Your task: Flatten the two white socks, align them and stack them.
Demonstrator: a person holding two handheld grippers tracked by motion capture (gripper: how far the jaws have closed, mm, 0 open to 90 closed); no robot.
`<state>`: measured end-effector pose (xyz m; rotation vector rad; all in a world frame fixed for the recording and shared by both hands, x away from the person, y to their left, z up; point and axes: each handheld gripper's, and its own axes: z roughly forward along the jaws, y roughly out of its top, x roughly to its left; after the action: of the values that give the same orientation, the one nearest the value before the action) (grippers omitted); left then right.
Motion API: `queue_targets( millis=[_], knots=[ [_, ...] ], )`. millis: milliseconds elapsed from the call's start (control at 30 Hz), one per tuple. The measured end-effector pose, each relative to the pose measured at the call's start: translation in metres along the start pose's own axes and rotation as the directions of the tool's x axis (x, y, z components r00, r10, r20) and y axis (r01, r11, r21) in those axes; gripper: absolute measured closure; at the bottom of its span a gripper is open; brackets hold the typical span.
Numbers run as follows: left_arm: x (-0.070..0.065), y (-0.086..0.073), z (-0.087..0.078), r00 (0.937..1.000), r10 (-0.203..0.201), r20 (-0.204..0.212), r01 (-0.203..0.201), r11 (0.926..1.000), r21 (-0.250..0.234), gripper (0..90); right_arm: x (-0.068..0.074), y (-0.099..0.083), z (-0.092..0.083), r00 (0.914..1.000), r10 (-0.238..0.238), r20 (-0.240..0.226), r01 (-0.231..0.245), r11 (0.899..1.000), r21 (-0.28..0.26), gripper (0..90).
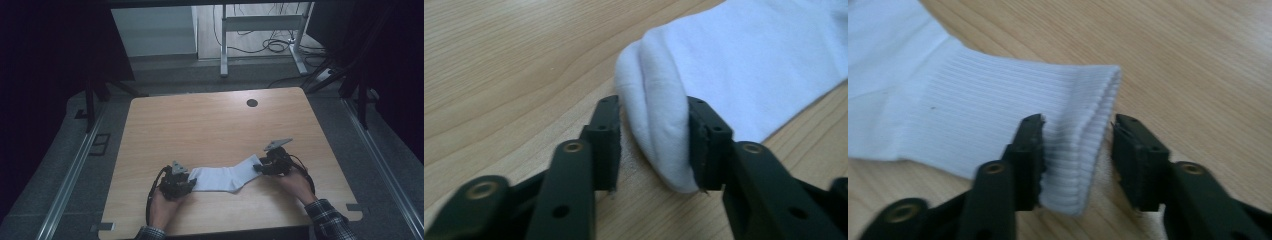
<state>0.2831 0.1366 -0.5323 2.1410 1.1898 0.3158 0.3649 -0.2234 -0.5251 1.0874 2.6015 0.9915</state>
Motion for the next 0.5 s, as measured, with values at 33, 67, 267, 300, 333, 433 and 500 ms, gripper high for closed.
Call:
queue_targets(
  millis=[33, 67, 267, 300, 333, 433, 500],
  knots=[
    [0.0, 0.0, 0.0, 1.0, 0.0, 0.0, 0.0, 1.0, 0.0, 65.2, 0.0, 0.0, 0.0, 0.9999, 0.005, -0.016, -0.005, 1.0, 0.0, 62.5],
    [0.001, 0.0, 0.0, 0.9999, -0.002, 0.01, 0.002, 1.0, 0.0, 65.2, 0.0, 0.0, 0.0, 0.9999, 0.005, -0.016, -0.005, 1.0, 0.0, 62.5],
    [-0.002, 0.005, 0.001, 0.9997, 0.02, 0.015, -0.02, 0.9997, 0.014, 81.1, 0.006, 0.003, -0.002, 0.9999, 0.008, -0.011, -0.008, 1.0, 0.025, 76.0],
    [-0.002, 0.006, 0.001, 0.9996, 0.025, 0.011, -0.025, 0.9996, 0.014, 81.3, 0.007, 0.003, -0.002, 1.0, 0.007, -0.006, -0.007, 1.0, 0.022, 76.4],
    [-0.001, 0.007, 0.002, 0.9996, 0.026, 0.009, -0.026, 0.9996, 0.013, 81.5, 0.008, 0.002, -0.003, 1.0, 0.004, -0.003, -0.003, 1.0, 0.02, 76.7],
    [0.001, 0.011, 0.001, 0.9996, 0.029, 0.004, -0.029, 0.9996, 0.006, 81.6, 0.01, 0.003, -0.005, 1.0, -0.008, 0.002, 0.008, 1.0, 0.017, 77.1],
    [0.004, 0.02, -0.003, 0.9994, 0.034, -0.006, -0.034, 0.9993, -0.017, 81.6, 0.012, 0.008, -0.013, 0.9999, -0.014, 0.007, 0.014, 1.0, -0.011, 77.3]
  ],
)
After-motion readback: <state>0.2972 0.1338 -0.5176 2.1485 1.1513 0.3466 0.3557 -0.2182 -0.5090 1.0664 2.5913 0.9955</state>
